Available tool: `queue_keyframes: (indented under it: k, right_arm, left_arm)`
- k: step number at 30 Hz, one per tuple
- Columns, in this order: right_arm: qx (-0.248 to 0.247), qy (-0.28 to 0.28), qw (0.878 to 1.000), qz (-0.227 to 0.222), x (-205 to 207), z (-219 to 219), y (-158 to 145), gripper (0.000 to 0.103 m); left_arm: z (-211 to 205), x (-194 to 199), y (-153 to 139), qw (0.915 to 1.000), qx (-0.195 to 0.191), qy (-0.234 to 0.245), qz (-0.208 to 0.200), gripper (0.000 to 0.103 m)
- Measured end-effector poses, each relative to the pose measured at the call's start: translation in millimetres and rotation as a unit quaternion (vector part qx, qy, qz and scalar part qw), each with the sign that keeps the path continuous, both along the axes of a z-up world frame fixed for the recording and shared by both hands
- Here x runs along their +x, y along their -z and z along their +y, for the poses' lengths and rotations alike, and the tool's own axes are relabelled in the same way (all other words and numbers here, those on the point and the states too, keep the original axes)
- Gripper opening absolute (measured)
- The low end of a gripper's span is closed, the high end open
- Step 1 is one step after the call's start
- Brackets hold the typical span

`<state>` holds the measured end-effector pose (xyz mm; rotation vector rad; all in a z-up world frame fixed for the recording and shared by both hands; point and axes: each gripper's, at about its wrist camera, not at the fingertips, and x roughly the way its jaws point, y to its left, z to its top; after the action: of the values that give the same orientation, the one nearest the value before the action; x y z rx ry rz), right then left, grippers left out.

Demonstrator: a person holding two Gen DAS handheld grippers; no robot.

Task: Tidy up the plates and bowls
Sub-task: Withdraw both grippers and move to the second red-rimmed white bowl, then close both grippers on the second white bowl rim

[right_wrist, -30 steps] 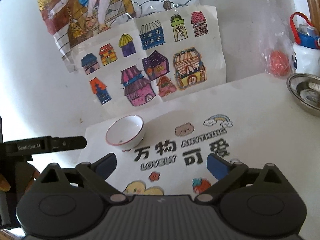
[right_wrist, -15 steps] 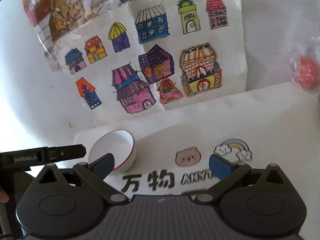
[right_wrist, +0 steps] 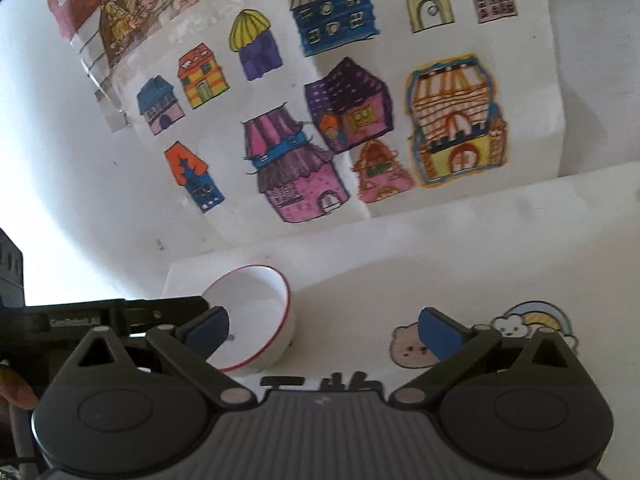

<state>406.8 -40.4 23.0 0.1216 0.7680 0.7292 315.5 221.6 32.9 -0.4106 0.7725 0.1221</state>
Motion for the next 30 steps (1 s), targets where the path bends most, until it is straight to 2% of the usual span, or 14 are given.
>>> queue_keyframes:
  k: [3, 5, 7, 10, 17, 19, 24, 26, 30]
  right_arm:
    - [0.009, -0.013, 1.000, 0.001, 0, 1, 1, 0.101]
    - [0.006, -0.014, 1.000, 0.001, -1, 2, 2, 0.088]
    - [0.005, -0.014, 1.000, 0.003, 0, 2, 2, 0.082]
    - [0.011, -0.018, 1.000, 0.014, 3, 1, 5, 0.079]
    - [0.019, -0.036, 0.999, 0.021, 4, 6, 8, 0.053]
    - [0.025, -0.041, 0.999, 0.025, 4, 7, 8, 0.049]
    - [0.034, -0.048, 0.998, 0.034, 6, 7, 9, 0.048]
    - [0.040, -0.051, 0.997, 0.040, 7, 7, 11, 0.045]
    - [0.050, -0.060, 0.996, 0.042, 6, 7, 11, 0.036]
  left_arm:
    - [-1, 1, 2, 1.0000, -0.004, 0.002, 0.002, 0.102]
    - [-1, 1, 3, 1.0000, -0.005, 0.004, 0.002, 0.102]
    - [-2, 2, 4, 1.0000, -0.003, 0.006, 0.006, 0.102]
    - [-3, 1, 5, 0.9999, -0.008, 0.007, 0.010, 0.102]
    - [-5, 2, 4, 0.9996, -0.013, 0.020, 0.012, 0.092]
    - [-6, 1, 4, 0.9995, -0.016, 0.026, 0.011, 0.087]
    - [-11, 4, 5, 0.9988, -0.026, 0.040, 0.012, 0.069]
    - [-15, 5, 5, 0.9984, -0.029, 0.046, 0.014, 0.056]
    - [-23, 8, 5, 0.9970, -0.027, 0.069, 0.019, 0.039]
